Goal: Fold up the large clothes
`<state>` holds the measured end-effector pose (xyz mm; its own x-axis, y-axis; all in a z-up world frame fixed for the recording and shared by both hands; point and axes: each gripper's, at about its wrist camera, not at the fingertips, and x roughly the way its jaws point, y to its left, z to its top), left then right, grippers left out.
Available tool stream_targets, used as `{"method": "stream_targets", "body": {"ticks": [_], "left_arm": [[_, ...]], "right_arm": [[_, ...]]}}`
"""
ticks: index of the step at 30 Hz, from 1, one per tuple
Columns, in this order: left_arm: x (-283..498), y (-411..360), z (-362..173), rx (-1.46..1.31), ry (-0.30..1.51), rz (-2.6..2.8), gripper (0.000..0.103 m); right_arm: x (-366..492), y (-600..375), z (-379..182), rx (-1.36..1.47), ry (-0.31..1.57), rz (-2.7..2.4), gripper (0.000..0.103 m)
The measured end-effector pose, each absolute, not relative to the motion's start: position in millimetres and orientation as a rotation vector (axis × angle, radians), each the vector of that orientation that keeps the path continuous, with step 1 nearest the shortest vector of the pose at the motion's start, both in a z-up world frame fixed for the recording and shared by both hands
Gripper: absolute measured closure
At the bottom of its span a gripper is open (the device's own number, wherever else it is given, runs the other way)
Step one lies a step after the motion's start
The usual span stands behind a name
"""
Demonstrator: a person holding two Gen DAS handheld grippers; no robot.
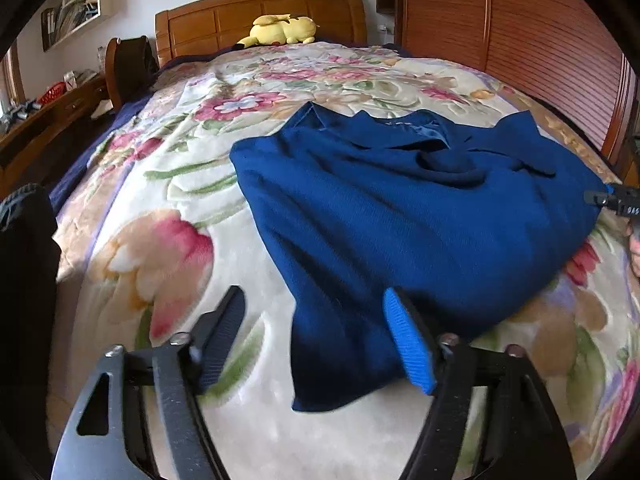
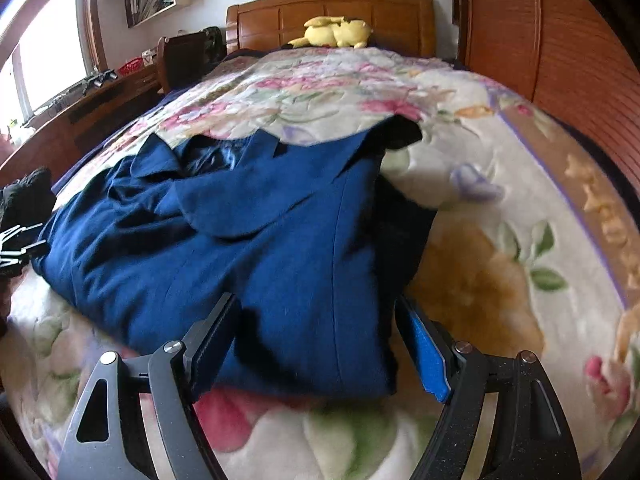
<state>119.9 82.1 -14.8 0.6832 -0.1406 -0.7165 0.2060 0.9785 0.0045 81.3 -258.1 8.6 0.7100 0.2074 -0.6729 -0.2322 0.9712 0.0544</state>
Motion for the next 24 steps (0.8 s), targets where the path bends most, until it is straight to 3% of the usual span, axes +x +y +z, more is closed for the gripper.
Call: {"method": "stream_targets", "body": {"ticks": [6,9,11,14,18,24], "left_arm": [[113,73,-19,0.09,0.828,-0.22,0.072],[114,70,-23,0.084,0.853,-0.225,0.086],[112,68,-23,0.085,0.849,-0.21,0.094],[103,65,-15,0.081,0.821,-0.201,0.097],[83,61,1,0.096,0.774,-0.211,0.099],[34,66,27,0.084,0.682,-0.226,0.099]], "right_arm": [[82,-256,8,-0.047,0.739,0.25,0.023],[81,-254,5,-0.053,0.739,0.237,0.036],[78,-253,6,-0.082,0.728,0.222,0.056],[68,-250,12,-0.141,0.701,0.238,0.076],[48,-247,23,-0.179,0.669,0.242,0.083],[8,-241,37,-0.2,0.615,0.268,0.085]]}}
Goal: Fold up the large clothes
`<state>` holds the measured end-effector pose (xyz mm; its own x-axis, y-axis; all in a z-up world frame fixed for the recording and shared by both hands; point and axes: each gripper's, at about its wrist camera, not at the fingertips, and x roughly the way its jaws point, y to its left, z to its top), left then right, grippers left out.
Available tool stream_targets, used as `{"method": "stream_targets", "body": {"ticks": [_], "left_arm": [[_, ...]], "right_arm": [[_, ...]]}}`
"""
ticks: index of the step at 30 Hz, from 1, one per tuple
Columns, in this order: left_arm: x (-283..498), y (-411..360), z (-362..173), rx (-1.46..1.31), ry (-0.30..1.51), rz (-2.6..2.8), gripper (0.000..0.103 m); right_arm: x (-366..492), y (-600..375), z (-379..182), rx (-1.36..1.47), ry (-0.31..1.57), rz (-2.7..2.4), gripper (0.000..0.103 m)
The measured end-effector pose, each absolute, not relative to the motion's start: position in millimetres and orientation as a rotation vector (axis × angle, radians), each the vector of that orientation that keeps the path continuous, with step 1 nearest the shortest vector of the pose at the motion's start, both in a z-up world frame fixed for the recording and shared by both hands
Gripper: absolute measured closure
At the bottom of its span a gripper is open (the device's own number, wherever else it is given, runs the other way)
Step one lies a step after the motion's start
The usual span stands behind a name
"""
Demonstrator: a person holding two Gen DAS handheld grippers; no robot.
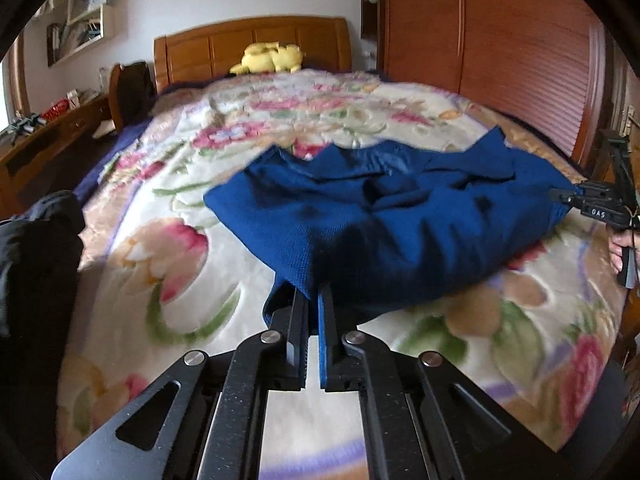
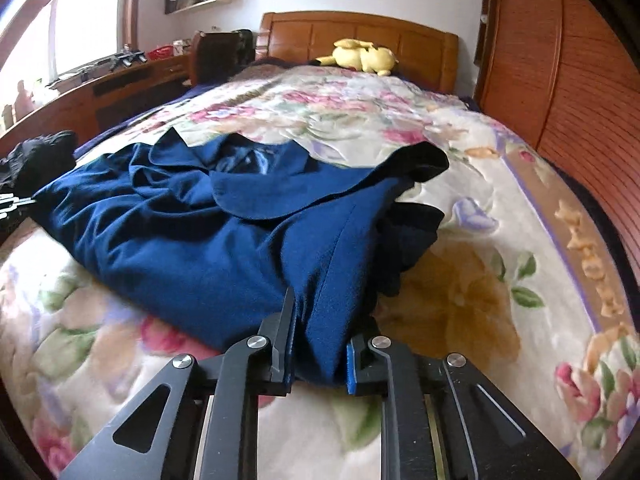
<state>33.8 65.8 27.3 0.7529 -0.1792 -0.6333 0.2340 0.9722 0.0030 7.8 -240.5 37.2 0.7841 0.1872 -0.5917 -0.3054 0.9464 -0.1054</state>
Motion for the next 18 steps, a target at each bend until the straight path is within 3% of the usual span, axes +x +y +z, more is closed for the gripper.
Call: {"method": "stream_targets", "body": {"ticks": [18], "left_arm": [[-105,87,39,0.011,0.627,-0.283,0.099]], "right_arm": [[-143,-266,53,-0.224,0.621,0.378,0.085]]}}
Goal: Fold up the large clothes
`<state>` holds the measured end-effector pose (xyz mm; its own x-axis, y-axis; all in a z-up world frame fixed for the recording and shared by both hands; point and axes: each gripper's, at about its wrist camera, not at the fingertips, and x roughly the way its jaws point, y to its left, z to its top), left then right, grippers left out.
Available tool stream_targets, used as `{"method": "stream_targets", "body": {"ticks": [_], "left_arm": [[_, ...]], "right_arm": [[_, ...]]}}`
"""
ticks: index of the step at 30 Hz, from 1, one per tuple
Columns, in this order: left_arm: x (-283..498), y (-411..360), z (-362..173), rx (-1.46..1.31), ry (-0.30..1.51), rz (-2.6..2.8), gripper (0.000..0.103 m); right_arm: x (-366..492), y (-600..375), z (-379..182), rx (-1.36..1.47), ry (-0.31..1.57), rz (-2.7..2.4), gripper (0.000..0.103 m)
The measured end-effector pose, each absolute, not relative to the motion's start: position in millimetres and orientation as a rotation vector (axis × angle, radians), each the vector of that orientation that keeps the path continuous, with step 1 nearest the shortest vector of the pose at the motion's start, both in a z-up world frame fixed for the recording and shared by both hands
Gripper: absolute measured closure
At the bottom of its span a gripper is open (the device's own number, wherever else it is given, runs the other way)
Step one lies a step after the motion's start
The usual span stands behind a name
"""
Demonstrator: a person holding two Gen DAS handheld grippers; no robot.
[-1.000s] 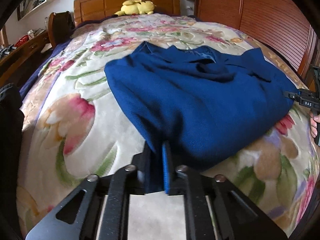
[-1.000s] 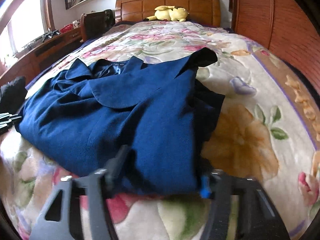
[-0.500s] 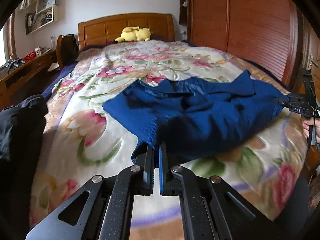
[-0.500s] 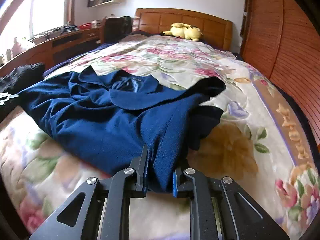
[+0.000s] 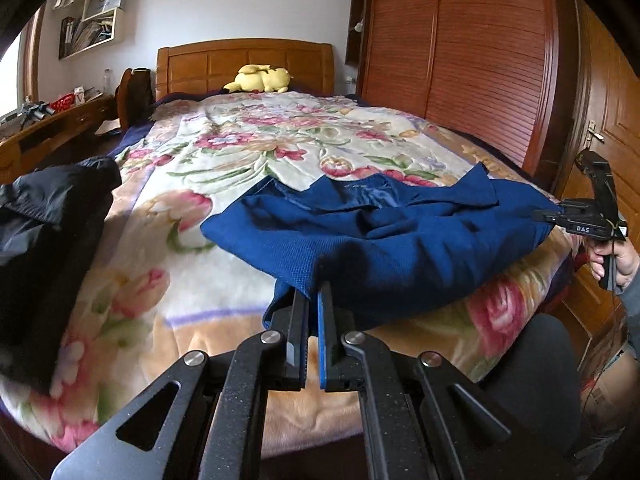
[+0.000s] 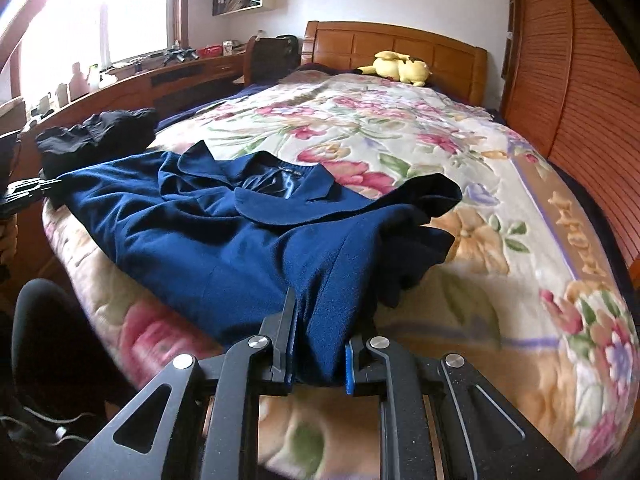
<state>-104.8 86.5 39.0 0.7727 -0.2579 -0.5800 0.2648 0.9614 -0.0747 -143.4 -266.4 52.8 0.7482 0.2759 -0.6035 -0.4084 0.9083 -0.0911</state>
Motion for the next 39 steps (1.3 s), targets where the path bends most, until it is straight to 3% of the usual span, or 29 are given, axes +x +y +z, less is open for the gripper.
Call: {"method": "stream_targets", "body": {"ticks": [4,10,13,14,17,33,34,35,37,39], "left_arm": [[-105,86,32,0.012,0.636,-0.259,0.099],[-110,93,41,0.018,0.585,-0.218,0.067],[-100,96,52,-0.001,0.579,-0.243,0.062],[-94,94,57,-0.003,0.575,-0.243,0.057],[-75,88,70,-0.021,0.538,-0.251,0.023],[5,40,52,0.021,0.525,-0.245,0.022],[5,40,49,0.028,0.524,-0.245,0.022],[6,40,48,0.029,0.523,-0.244,0.022],[4,41,47,0.022,0.519,-0.255,0.022],[3,42,46,0.016,0.517,-0.266,0.022]], "right_arm": [[-139,-265,50,-0.22,0.632,0.338,0.081],[-144,-254,60,-0.218,0.622,0.266,0.07],[-153,-254,74,-0.222,0.57,0.23,0.052],[-153,-254,79,-0.214,0.556,0.236,0.046],[-145,-245,89,-0.205,0.539,0.257,0.044],[-27,-170,40,-0.386,0.806,0.474,0.045],[-23,-167,40,-0.404,0.807,0.464,0.055],[-19,-165,40,-0.422,0.813,0.47,0.074],[-12,-161,46,-0.46,0.804,0.461,0.092],[-5,-158,57,-0.477,0.784,0.454,0.095]]}}
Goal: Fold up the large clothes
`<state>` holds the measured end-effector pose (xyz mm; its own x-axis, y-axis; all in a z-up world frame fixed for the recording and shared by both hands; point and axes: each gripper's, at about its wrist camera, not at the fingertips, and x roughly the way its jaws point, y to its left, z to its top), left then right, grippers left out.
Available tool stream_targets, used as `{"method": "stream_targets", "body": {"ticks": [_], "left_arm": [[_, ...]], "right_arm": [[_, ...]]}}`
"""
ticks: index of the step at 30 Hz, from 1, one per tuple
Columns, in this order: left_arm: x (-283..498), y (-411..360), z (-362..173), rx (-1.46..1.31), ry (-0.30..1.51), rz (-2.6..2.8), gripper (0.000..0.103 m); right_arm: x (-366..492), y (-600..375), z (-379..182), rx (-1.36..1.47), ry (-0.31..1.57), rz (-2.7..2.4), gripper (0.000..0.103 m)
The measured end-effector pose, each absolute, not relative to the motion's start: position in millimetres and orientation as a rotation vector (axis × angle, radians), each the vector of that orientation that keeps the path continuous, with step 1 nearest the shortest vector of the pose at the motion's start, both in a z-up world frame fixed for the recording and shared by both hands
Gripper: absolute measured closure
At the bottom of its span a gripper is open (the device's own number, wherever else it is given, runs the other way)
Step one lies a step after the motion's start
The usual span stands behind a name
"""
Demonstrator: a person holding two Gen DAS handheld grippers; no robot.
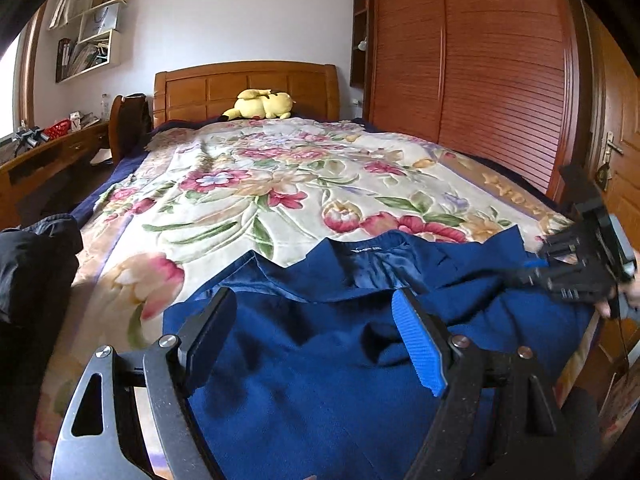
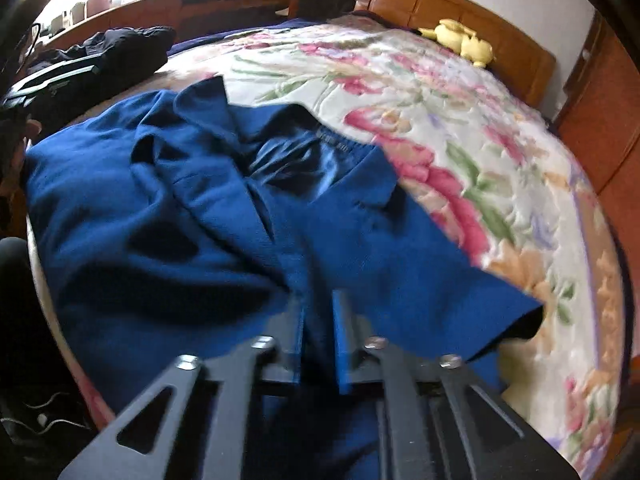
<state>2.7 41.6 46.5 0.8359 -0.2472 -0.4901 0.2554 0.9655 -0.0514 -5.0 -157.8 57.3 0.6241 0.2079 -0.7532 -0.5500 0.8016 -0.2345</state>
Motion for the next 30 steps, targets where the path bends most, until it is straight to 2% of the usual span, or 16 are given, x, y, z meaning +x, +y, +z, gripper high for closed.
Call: {"method": "stream_targets", "body": {"ticks": [8,17,18,19,20,21,22,23,30], "left_arm": [[7,54,31,0.019,0.551,-0.247,0.022],[3,71,29,0.021,0.552,-0.202,0.022],[3,73,29,0.022,0.554,-0.198,0.022],[2,74,28,0.021,0.556,-0.196,0.022],[1,75,28,0.02,0.557,-0.196,0.022],[1,77,28,0.02,0.557,-0.196,0.022],[0,77,28,0.021,0.556,-0.195,0.022],[-1,78,28,0.024,0.555,-0.194,0.022],[-3,81,26,0.026,0.563,-0.194,0.022]], "right_arm": [[57,-134,96,-0.517,0.66,0.314,0.1],[123,-68,75,-0.665,0.603,0.262,0.098],[130,-64,69,-0.67,0.633,0.254,0.095],[135,-61,63,-0.667,0.659,0.247,0.085],[135,-60,60,-0.657,0.66,0.237,0.069],[133,-60,62,-0.639,0.65,0.237,0.06],[128,-62,65,-0.606,0.637,0.249,0.044],[125,-62,73,-0.572,0.631,0.266,0.039],[74,-87,74,-0.431,0.694,0.488,0.039]]}}
